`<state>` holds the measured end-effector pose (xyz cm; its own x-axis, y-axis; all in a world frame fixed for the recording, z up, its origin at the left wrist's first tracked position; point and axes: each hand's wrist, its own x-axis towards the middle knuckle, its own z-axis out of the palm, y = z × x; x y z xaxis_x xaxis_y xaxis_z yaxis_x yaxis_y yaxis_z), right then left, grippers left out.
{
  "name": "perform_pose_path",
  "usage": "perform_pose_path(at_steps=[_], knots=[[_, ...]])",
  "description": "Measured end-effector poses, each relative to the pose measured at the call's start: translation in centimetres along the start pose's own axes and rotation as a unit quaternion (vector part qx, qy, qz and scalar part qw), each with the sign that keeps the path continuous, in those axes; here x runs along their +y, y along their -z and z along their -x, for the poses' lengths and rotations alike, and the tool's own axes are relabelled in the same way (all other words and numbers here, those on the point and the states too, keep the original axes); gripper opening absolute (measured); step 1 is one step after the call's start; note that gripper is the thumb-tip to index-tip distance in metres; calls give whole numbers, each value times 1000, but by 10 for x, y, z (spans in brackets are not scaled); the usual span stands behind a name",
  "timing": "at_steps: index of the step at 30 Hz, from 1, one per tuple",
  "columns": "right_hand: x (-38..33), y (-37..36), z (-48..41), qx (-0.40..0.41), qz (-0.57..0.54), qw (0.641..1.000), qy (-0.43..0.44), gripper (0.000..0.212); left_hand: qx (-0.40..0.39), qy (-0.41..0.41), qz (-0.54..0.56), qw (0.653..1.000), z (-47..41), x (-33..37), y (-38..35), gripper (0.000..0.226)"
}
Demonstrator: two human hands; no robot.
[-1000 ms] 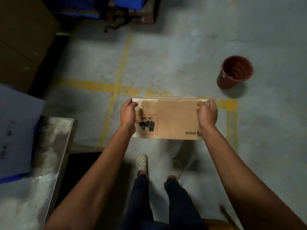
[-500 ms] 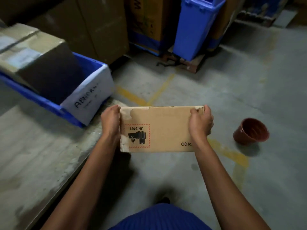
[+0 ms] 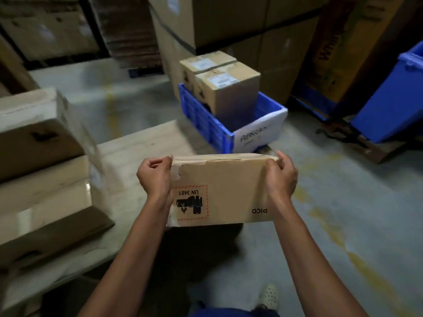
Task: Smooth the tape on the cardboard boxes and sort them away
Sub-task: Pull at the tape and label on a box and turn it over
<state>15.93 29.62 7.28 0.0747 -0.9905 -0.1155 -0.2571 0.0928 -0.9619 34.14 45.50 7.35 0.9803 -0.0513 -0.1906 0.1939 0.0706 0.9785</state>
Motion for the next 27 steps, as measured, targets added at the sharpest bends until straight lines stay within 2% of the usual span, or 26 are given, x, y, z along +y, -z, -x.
perform_pose_path(at_steps=[3, 6, 10, 15, 19, 22, 27], knots=[[-5, -36, 16, -60, -23, 998, 6, 49, 63, 5, 9, 998, -17, 5, 36, 19], [-4, -68, 15, -111, -63, 992, -4, 37, 113, -2, 17, 993, -31, -2, 63, 19], [15, -97, 4, -213, 3, 977, 27, 25, 145, -46, -37, 988, -45, -34, 86, 24], [59, -121, -18, -341, 97, 934, 44, 28, 111, -29, -172, 978, -50, -90, 100, 10], [80, -133, -40, -410, 139, 899, 61, 34, 72, -31, -242, 967, -49, -108, 99, 19], [85, -147, -51, -434, 181, 876, 105, 42, 24, -57, -358, 932, -48, -116, 97, 41], [80, -173, -56, -446, 221, 857, 137, 53, -58, -86, -550, 829, -64, -118, 102, 71]])
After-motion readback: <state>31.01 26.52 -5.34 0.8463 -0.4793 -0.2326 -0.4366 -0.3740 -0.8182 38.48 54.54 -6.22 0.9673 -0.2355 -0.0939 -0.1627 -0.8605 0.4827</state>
